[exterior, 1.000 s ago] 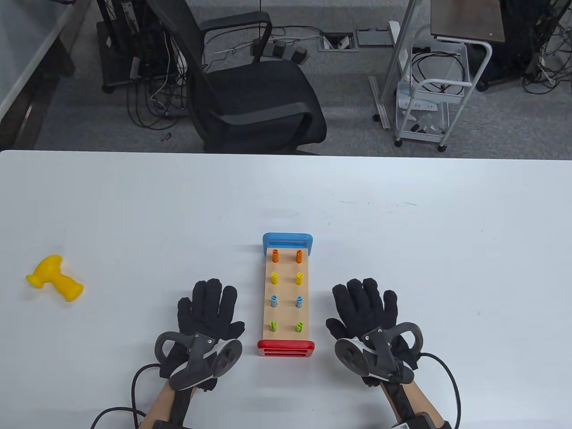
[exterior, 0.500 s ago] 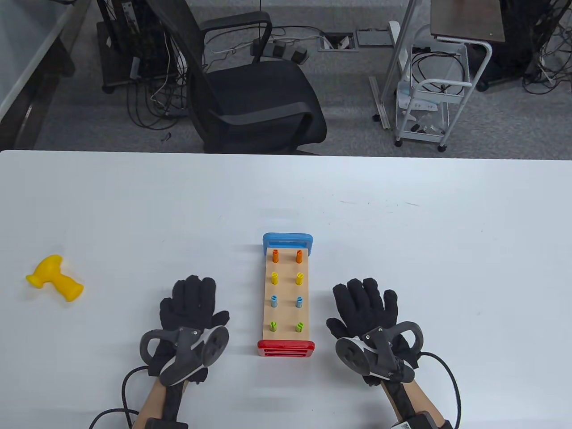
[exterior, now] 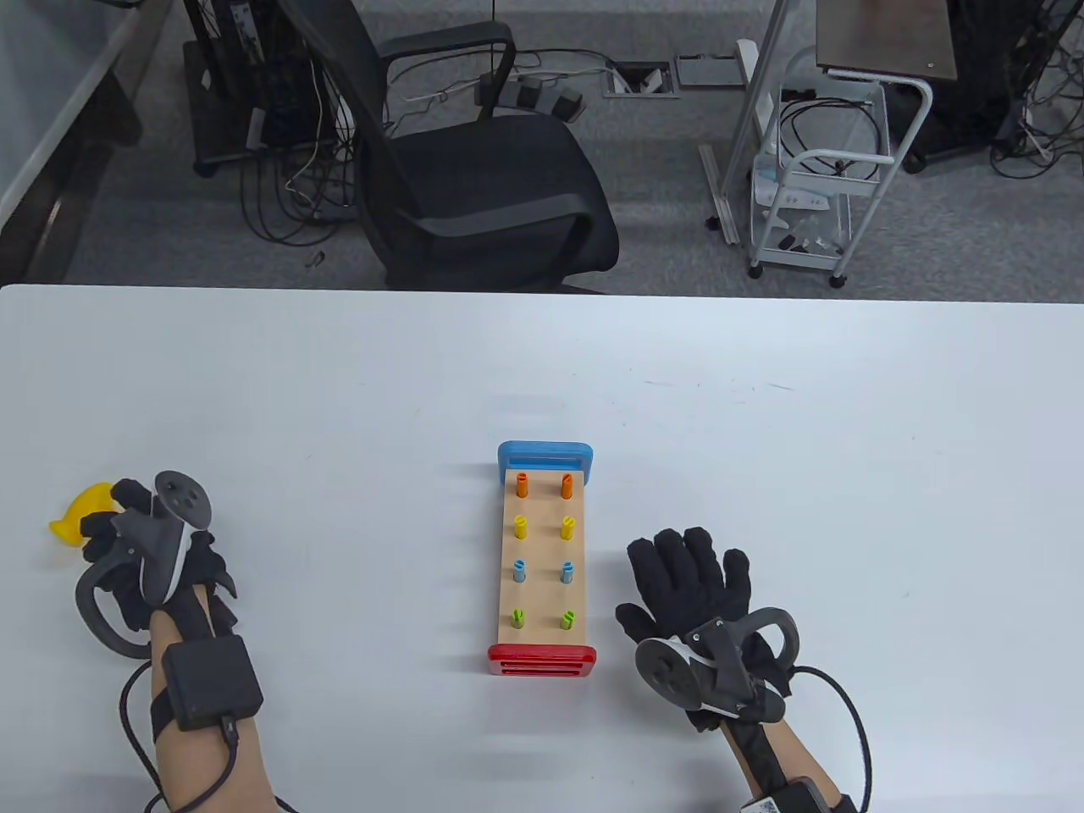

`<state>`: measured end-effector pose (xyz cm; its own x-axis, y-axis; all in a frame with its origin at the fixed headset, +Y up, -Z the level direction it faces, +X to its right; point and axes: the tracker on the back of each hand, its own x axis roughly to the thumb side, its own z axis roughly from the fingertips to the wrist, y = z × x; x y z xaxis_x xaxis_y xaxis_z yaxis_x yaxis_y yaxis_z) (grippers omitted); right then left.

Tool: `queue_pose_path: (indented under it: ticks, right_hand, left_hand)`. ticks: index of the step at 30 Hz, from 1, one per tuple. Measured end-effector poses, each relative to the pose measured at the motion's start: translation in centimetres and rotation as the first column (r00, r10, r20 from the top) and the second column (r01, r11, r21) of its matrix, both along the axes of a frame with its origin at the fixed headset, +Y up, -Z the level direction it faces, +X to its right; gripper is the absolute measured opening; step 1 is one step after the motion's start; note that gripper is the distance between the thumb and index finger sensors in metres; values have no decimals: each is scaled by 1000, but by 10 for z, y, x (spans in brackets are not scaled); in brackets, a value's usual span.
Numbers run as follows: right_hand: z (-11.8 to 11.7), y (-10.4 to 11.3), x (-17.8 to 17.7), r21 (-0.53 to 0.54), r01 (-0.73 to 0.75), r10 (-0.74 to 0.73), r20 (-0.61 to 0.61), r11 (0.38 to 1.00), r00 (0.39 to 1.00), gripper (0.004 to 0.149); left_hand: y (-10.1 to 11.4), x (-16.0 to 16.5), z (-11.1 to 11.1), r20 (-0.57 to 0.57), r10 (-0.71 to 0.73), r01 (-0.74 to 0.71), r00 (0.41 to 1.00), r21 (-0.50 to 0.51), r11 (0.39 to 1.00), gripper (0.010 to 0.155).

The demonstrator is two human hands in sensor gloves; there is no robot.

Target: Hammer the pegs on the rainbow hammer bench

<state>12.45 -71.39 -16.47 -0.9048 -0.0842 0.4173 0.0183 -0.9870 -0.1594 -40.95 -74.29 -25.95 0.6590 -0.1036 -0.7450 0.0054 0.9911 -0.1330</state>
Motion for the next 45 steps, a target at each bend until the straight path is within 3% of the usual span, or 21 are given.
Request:
queue_pose_path:
  ticks: [4, 7, 17, 26, 29, 35, 38, 41, 45]
  right_hand:
    - [-3, -2, 3, -17, 12, -11, 16, 1000, 1000, 74]
    - [-5, -5, 4, -33, 12, -12, 20, 999, 1000, 74]
    - [-5, -6, 4, -30, 13, -12, 19, 999, 1000, 74]
    - [-6, -6, 6, -30, 13, -12, 29, 999, 1000, 74]
    - [-6, -6, 6, -31, 16, -16, 28, 999, 999, 74]
    - [-5, -5, 5, -28, 29, -29, 9, 999, 1000, 73]
    - [-4, -3, 5, -25, 42, -42, 0, 999, 999, 72]
    - [-3, 1, 4, -22, 56, -56, -14, 998, 998, 71]
    - [-3, 5, 3, -50, 119, -121, -45, 992, 992, 67]
  left_hand:
    - [-23, -13, -7, -63, 113, -116, 992, -53, 992, 79]
    - [-36, -16, -11, -83, 121, -129, 989, -95, 987, 77]
    - [-38, -22, -16, -97, 57, -71, 994, -147, 987, 66]
    - [-25, -19, -11, -84, -3, 1, 996, -23, 1000, 45]
    - [-12, -3, -9, -17, -25, 27, 1000, 76, 997, 46]
    - [17, 42, -5, 169, -13, -31, 986, 257, 966, 62]
    - [34, 73, 2, 303, 15, -111, 953, 299, 948, 72]
    - [47, 104, 12, 449, 37, -193, 893, 306, 932, 98]
    - [59, 142, 33, 581, 73, -327, 810, 346, 880, 90]
